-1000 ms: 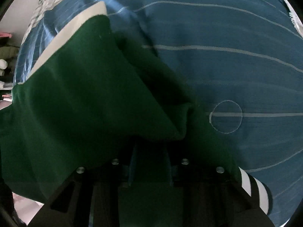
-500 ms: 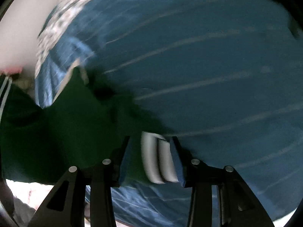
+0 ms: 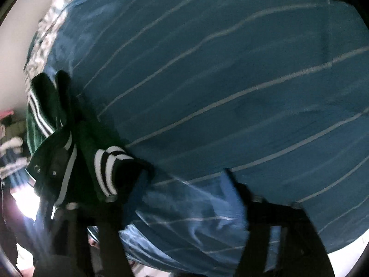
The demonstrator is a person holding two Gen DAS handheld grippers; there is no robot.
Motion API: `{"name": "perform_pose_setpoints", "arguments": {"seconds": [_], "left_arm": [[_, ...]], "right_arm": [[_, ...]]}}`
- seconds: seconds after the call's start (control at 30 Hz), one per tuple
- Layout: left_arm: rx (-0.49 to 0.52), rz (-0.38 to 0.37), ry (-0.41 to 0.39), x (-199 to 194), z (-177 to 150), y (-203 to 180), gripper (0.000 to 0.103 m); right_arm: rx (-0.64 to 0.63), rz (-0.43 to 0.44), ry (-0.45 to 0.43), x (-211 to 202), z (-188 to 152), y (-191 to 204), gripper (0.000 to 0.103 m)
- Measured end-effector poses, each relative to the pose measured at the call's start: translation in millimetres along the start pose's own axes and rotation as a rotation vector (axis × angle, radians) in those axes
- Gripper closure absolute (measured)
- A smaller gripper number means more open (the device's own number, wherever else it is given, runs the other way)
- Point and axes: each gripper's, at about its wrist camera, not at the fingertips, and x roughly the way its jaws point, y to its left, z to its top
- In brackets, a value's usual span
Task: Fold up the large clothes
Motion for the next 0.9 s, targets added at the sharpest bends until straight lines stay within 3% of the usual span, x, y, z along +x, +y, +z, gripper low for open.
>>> {"name": "perform_pose_setpoints", "arguments": {"seconds": [0.03,0.07,0.1,0.17,0.33,0.4,0.43,0.5,0.57,0.63,0.7,0.73,0.77,0.8,0.83,0.9], "left_arm": [[-0.005,-0.009,0.006,-9,4,-1,0.060],[-0.016,-0.017,-0.004,-11,0,0,0.028],[-0.039,-0.025,-0.019,-18,-2,3,0.006],[-0.087,-0.050,-0.027,-36,-3,11,0.006],[-0.242,0.033,-0.015,-78,-27,61,0.006],[-0.299,0.127,-0.016,-93,-51,90,0.006],[-0.322,0.212,-0.006,-97,-67,107,0.006],[-0.360,0.344,0.030,-92,-100,139,0.006],[-0.391,0.532,0.120,-68,-142,175,0.006],[-0.421,0.627,0.207,-39,-179,204,0.006],[-0.451,0.651,0.281,-14,-202,222,0.005],[-0.478,0.618,0.287,-4,-213,229,0.004],[-0.507,0.582,0.263,0,-218,234,0.004],[-0.527,0.566,0.244,2,-220,236,0.001],[-0.542,0.559,0.235,4,-220,237,0.000],[-0.564,0.560,0.215,9,-221,238,0.000]], "right_arm": [[-0.030,0.008,0.001,-6,0,2,0.028],[-0.052,0.011,0.004,-11,0,5,0.028],[-0.065,0.018,0.005,-16,0,10,0.028],[-0.101,0.064,0.007,-27,2,19,0.028],[-0.195,0.220,0.033,-45,5,62,0.028],[-0.220,0.280,0.062,-40,7,85,0.028],[-0.234,0.308,0.079,-32,9,98,0.027],[-0.263,0.307,0.101,-18,12,124,0.027],[-0.288,0.282,0.124,3,16,143,0.027],[-0.287,0.281,0.143,20,13,157,0.027],[-0.285,0.284,0.143,33,10,170,0.029],[-0.289,0.289,0.116,31,7,174,0.048],[-0.310,0.277,0.082,29,3,179,0.061],[-0.348,0.220,0.045,24,-3,187,0.074],[-0.374,0.192,0.014,19,-9,192,0.076],[-0.393,0.194,0.036,24,-15,198,0.083]]}}
